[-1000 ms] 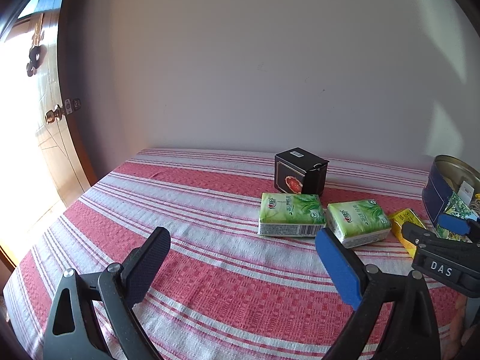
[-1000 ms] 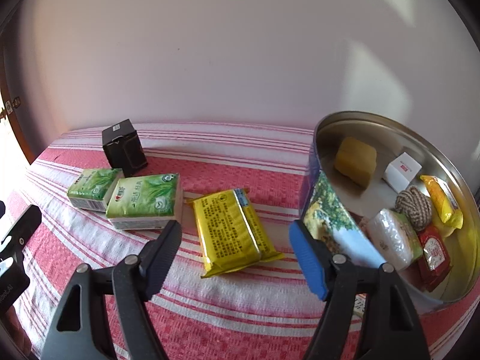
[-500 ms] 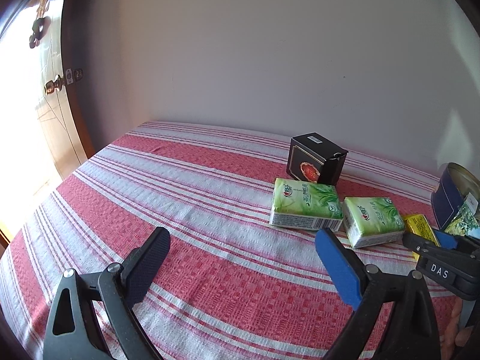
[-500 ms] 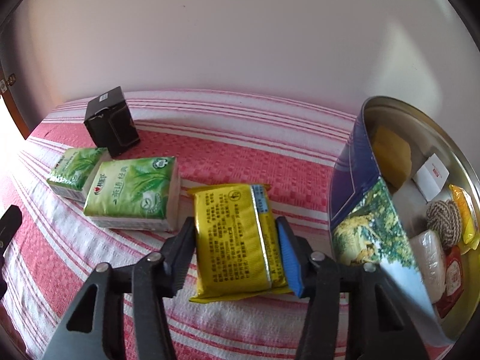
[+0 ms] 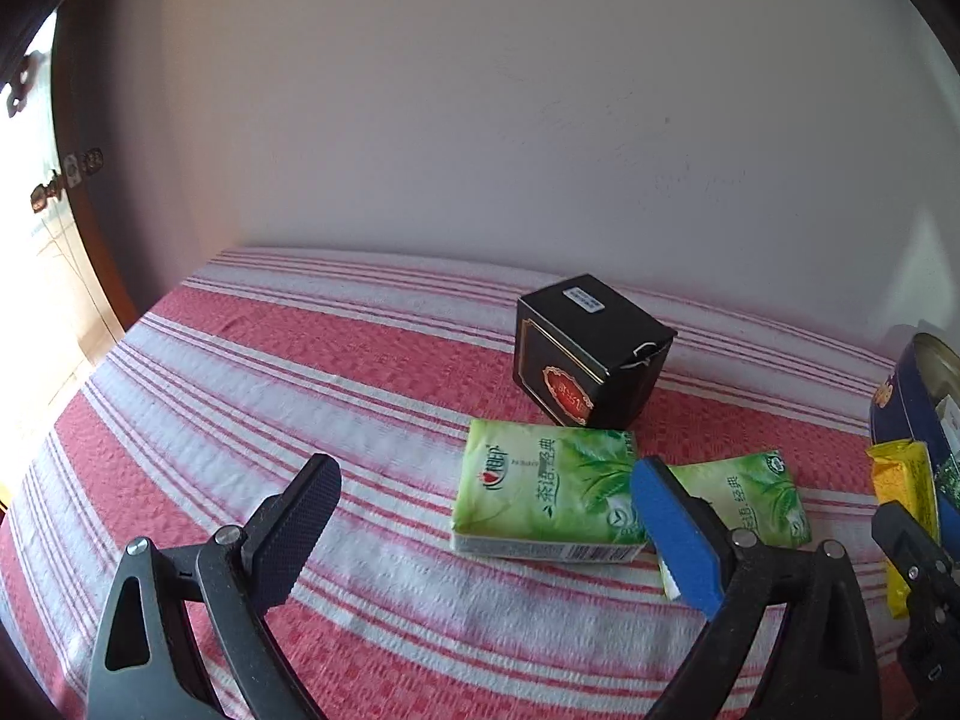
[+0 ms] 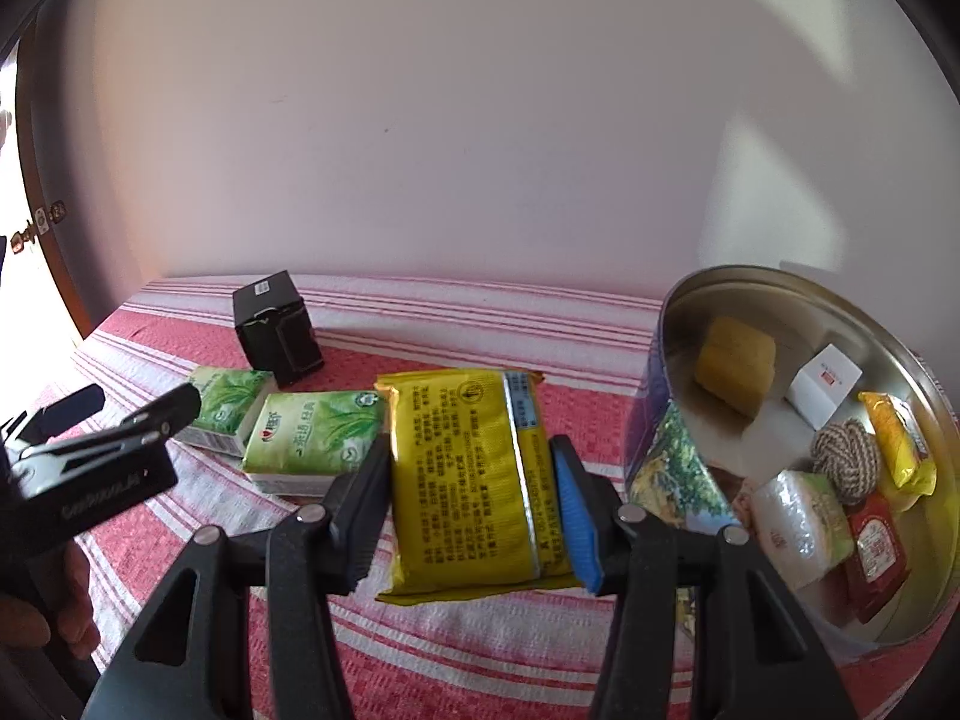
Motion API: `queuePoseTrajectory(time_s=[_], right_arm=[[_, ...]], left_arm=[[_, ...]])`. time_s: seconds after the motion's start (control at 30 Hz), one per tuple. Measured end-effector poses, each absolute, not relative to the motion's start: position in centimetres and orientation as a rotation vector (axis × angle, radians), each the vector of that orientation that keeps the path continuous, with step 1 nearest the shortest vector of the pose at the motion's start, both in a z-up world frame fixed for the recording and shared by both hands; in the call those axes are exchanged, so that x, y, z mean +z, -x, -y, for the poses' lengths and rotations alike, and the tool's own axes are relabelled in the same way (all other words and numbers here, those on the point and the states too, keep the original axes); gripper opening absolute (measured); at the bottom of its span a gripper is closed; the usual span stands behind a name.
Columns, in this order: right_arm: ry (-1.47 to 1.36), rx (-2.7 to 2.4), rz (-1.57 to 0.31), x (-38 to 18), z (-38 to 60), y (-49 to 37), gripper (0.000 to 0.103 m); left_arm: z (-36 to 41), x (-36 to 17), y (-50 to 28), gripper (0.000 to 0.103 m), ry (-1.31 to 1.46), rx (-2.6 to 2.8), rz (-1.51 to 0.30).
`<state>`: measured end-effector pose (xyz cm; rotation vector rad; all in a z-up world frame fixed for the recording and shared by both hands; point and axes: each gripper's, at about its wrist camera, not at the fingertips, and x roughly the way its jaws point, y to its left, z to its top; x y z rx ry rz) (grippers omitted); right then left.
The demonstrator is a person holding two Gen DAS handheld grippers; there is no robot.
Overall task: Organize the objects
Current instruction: 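Grasp the green tissue pack with the left gripper while the right grasps the yellow snack pack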
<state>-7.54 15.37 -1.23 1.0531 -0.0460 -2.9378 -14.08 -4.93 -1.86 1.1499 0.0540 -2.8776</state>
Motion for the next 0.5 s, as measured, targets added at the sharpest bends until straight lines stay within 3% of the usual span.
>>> queuePoseTrajectory(time_s=[0.13, 0.2, 0.27, 0.3, 0.33, 0.5], right_arm=[[-1.084, -2.942, 0.129, -1.3, -16.8, 8.0, 0.052], [-1.081, -2.939, 0.143, -1.4, -16.8, 7.9, 0.052], [-1.072, -2.945, 0.139, -1.3, -16.9, 7.6, 0.052], [-1.066, -2.948, 0.138, -1.3, -17.1, 7.3, 0.052], [-1.061, -2.952, 0.141, -1.2, -17.1, 7.2, 0.052], [-0.980, -2.977, 0.168, -0.4, -17.8, 6.1, 0.052]], left_arm=[[4.1, -4.0, 16.5, 0.099, -1.335, -2.835, -0.060], [5.1, -4.3, 16.8, 0.098, -1.369, -2.833, -0.162], [5.4, -4.2, 16.6, 0.090, -1.357, -2.826, -0.129], [5.4, -4.2, 16.4, 0.076, -1.345, -2.820, -0.099], [5.5, -4.1, 16.2, 0.073, -1.337, -2.824, -0.091], [7.1, -3.7, 14.6, 0.073, -1.296, -2.855, -0.191]])
